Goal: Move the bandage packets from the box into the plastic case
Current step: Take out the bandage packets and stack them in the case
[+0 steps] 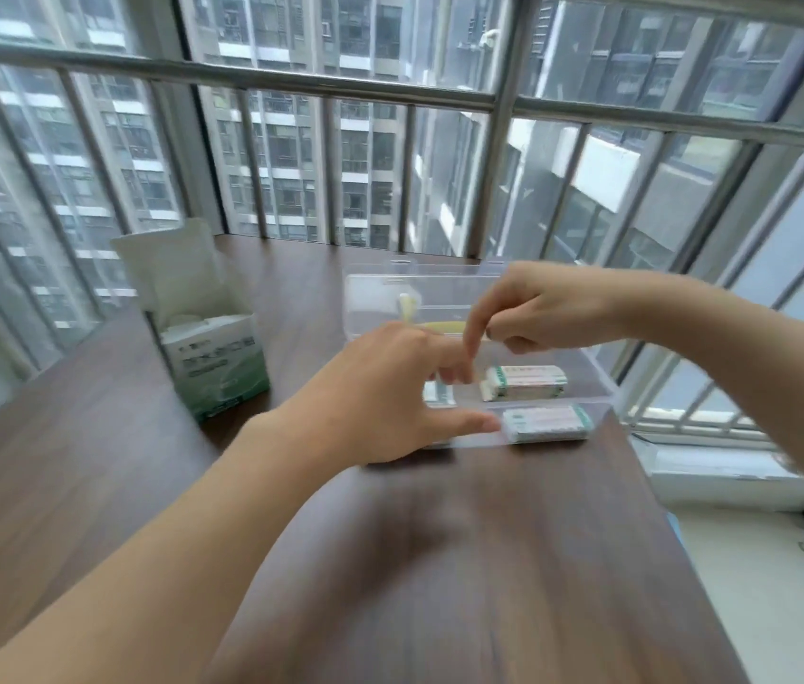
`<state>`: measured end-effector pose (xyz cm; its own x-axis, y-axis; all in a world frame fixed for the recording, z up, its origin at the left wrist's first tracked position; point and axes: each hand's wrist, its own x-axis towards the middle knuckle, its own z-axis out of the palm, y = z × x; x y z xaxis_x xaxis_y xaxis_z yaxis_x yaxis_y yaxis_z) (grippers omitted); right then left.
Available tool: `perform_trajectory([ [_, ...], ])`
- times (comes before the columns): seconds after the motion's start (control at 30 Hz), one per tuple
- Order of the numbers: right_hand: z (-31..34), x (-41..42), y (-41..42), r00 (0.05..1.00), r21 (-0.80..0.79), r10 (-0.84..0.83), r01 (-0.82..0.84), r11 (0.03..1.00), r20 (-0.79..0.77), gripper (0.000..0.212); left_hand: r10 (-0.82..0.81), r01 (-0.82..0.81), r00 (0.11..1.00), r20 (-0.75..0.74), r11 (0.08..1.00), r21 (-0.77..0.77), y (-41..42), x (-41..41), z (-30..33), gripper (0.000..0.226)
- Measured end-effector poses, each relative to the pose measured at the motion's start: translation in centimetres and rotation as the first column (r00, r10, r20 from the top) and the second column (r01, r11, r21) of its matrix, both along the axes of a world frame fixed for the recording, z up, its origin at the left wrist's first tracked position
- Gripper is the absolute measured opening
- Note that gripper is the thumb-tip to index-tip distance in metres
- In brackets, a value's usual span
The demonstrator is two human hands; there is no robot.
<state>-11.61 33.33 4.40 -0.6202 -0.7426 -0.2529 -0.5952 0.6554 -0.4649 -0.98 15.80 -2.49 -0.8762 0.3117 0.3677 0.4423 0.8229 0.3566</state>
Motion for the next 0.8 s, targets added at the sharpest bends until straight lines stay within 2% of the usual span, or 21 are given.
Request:
perform_trajectory([
  [0.1, 1.7, 1.6, -2.8, 0.995, -0.214, 0.021, -0.041, 0.976, -0.095, 0.028, 0.086, -0.043, 0.977, -0.198, 0.977, 0.21, -3.2, 2.4, 1.1, 0.032],
  [0.13, 1.9, 2.4, -4.3, 0.991, -0.284, 0.042, -0.076, 0.956, -0.124, 0.024, 0.184, -0.091, 0.935, -0.302, 0.951, 0.297, -4.8, 3.4, 1.2, 0.028],
  [0.2, 1.9, 4.0, -8.1, 0.977, -0.396, 0.09, -0.161, 0.904, -0.191, 0.019, 0.445, -0.204, 0.774, -0.451, 0.849, 0.488, -8.6, 5.5, 1.0, 0.023],
  [0.23, 1.7, 4.6, -9.6, 0.965, -0.422, 0.098, -0.195, 0.885, -0.242, 0.018, 0.569, -0.265, 0.693, -0.442, 0.772, 0.578, -10.1, 6.0, 0.1, 0.028],
  [0.27, 1.7, 5.3, -12.0, 0.944, -0.427, 0.115, -0.246, 0.87, -0.309, 0.018, 0.681, -0.358, 0.628, -0.376, 0.683, 0.637, -12.2, 6.7, -0.9, 0.043],
  [0.3, 1.5, 5.6, -13.9, 0.924, -0.406, 0.114, -0.269, 0.873, -0.365, 0.021, 0.744, -0.454, 0.62, -0.25, 0.6, 0.659, -13.6, 6.9, -1.8, 0.066],
  [0.33, 1.3, 5.8, -15.7, 0.905, -0.361, 0.113, -0.275, 0.891, -0.41, 0.023, 0.75, -0.539, 0.658, -0.075, 0.538, 0.648, -14.7, 6.7, -2.9, 0.092],
  [0.4, 0.2, 5.6, -18.9, 0.856, -0.213, 0.133, -0.27, 0.939, -0.5, 0.022, 0.59, -0.592, 0.763, 0.265, 0.472, 0.654, -15.5, 6.0, -4.7, 0.134],
  [0.43, -0.4, 5.3, -20.1, 0.843, -0.145, 0.139, -0.248, 0.958, -0.52, 0.017, 0.473, -0.565, 0.807, 0.353, 0.447, 0.693, -15.4, 5.5, -5.3, 0.146],
  [0.47, -1.0, 5.1, -20.8, 0.841, -0.098, 0.129, -0.211, 0.973, -0.525, 0.014, 0.392, -0.527, 0.84, 0.376, 0.421, 0.738, -15.4, 4.9, -5.9, 0.15],
  [0.5, -1.3, 5.0, -21.1, 0.849, -0.073, 0.113, -0.175, 0.982, -0.516, 0.013, 0.354, -0.491, 0.862, 0.364, 0.402, 0.773, -15.4, 4.3, -6.3, 0.145],
  [0.53, -1.4, 5.2, -21.2, 0.859, -0.071, 0.102, -0.159, 0.985, -0.501, 0.016, 0.36, -0.47, 0.87, 0.337, 0.396, 0.789, -15.6, 3.8, -6.6, 0.13],
  [0.6, -1.1, 5.8, -20.9, 0.875, -0.073, 0.109, -0.162, 0.984, -0.473, 0.027, 0.412, -0.438, 0.872, 0.264, 0.418, 0.796, -16.0, 3.4, -6.8, 0.091],
  [0.63, -0.9, 6.0, -20.5, 0.878, -0.066, 0.108, -0.156, 0.985, -0.467, 0.032, 0.418, -0.418, 0.88, 0.227, 0.451, 0.789, -16.1, 3.5, -6.7, 0.082],
  [0.73, -0.8, 6.9, -19.3, 0.826, 0.055, 0.112, -0.099, 0.994, -0.552, 0.031, 0.362, -0.32, 0.923, 0.132, 0.53, 0.785, -16.1, 4.2, -6.5, 0.076],
  [0.8, -1.5, 7.6, -18.8, 0.782, 0.159, 0.161, -0.081, 0.984, -0.602, 0.023, 0.299, -0.258, 0.948, 0.108, 0.524, 0.812, -15.8, 4.6, -6.4, 0.078],
])
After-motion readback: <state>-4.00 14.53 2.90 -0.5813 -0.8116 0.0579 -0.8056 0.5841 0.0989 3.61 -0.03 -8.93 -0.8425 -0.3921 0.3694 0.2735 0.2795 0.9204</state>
